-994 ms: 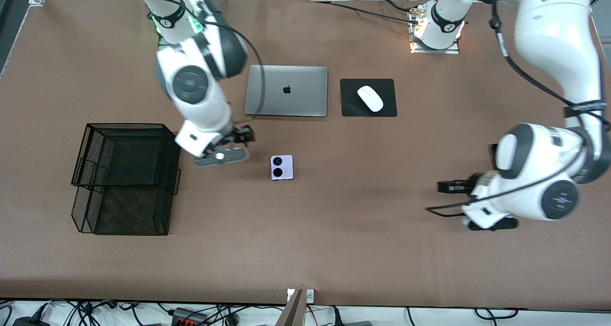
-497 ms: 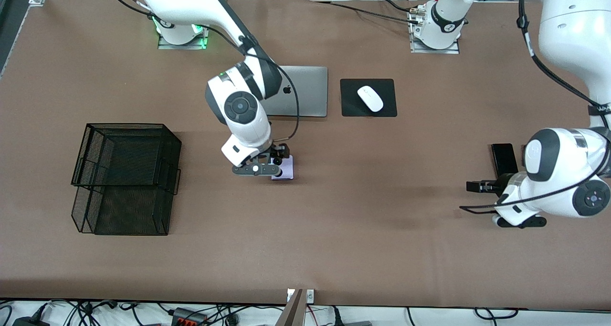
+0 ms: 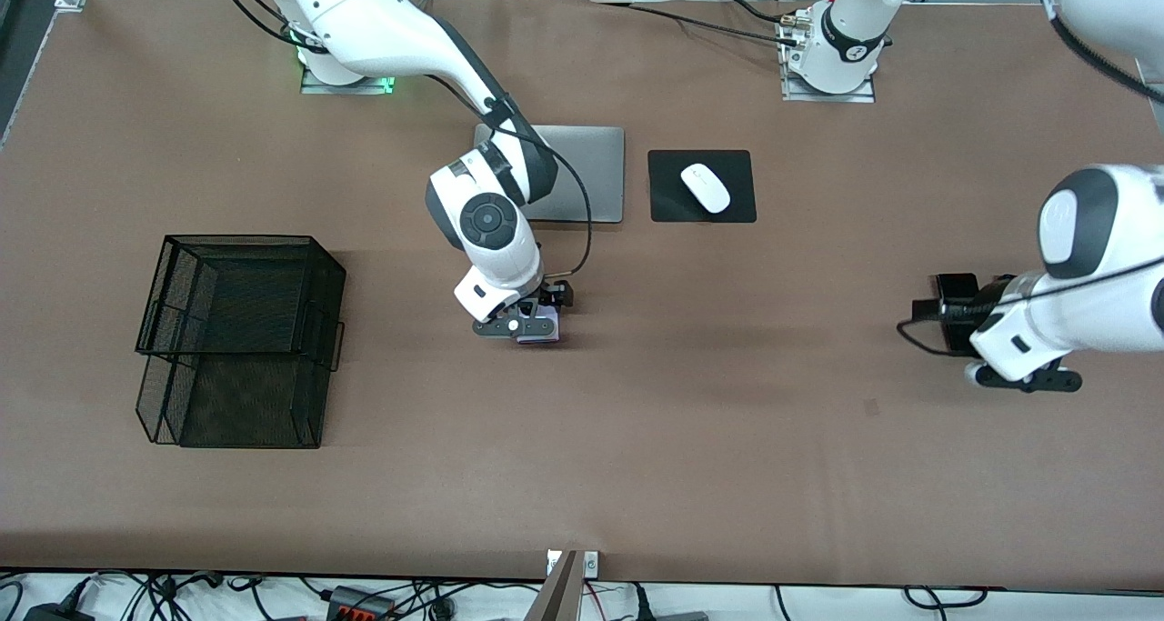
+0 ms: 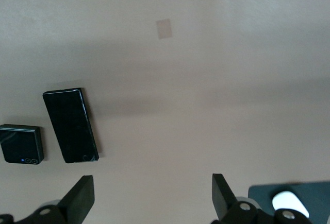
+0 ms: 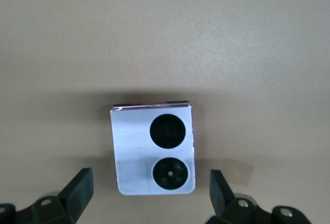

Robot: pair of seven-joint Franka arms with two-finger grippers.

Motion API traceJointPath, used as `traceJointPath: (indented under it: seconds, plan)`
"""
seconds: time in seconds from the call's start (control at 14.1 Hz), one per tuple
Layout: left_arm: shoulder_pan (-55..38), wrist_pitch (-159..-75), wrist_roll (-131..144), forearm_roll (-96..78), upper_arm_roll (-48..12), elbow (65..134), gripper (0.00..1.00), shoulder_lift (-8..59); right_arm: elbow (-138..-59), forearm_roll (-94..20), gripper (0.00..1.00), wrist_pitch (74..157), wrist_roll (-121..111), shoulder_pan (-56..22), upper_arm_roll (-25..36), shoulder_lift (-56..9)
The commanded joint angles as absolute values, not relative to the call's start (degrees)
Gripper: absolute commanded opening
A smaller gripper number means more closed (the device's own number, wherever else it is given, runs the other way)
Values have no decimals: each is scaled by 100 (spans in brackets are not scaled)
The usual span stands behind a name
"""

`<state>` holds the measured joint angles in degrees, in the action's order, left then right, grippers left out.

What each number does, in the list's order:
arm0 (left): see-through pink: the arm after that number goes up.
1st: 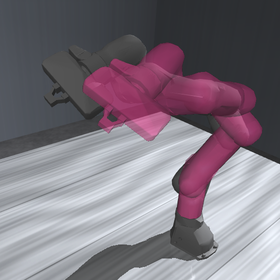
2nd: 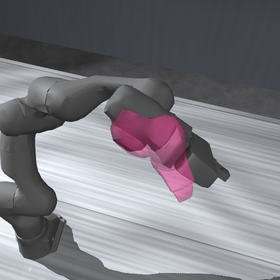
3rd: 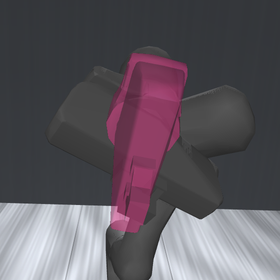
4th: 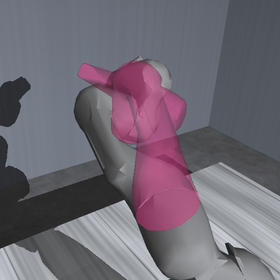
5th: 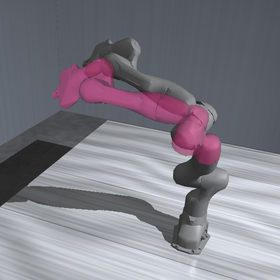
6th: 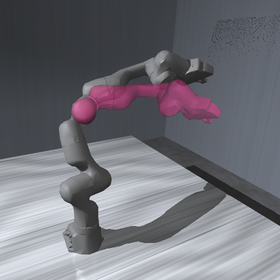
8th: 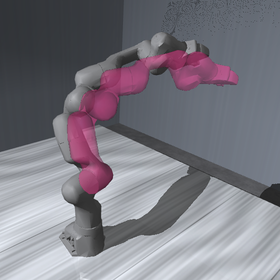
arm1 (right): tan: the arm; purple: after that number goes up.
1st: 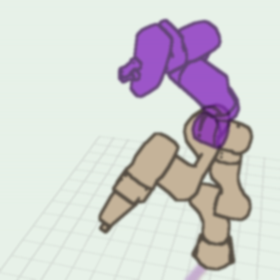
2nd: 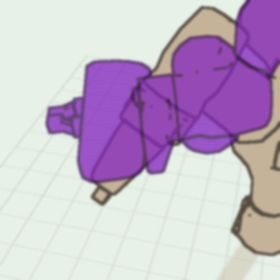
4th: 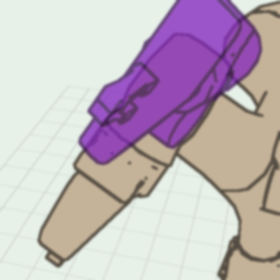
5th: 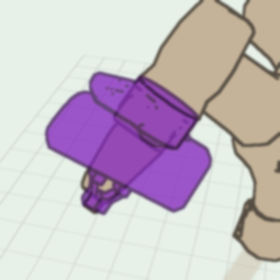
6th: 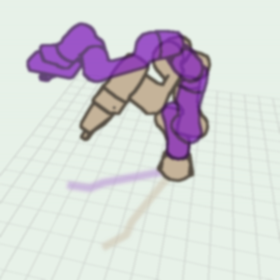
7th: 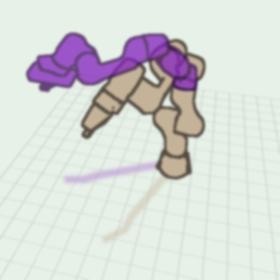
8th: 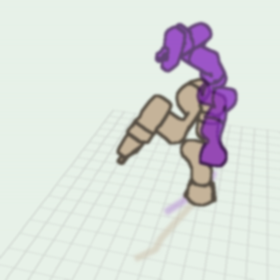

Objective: Place phones with both arms
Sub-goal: 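Grasp the white flip phone with the right gripper while the left gripper withdraws, then carry the white phone to the basket while the left gripper reaches the smartphone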

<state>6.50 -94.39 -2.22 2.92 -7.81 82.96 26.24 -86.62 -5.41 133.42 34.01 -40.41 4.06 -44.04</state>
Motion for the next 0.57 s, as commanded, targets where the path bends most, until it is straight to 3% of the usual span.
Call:
traceJointPath:
  seconds: [0.0, 0.5]
  plan:
    - [730, -9335, -475, 273, -914, 8525, 100, 2426, -8499, -615, 100, 13368, 3410, -4078, 448, -4553]
    - [694, -9105, -598, 193, -1230, 8587, 100, 2276, -8481, -607, 100, 13895, 3367, -4078, 431, -4851]
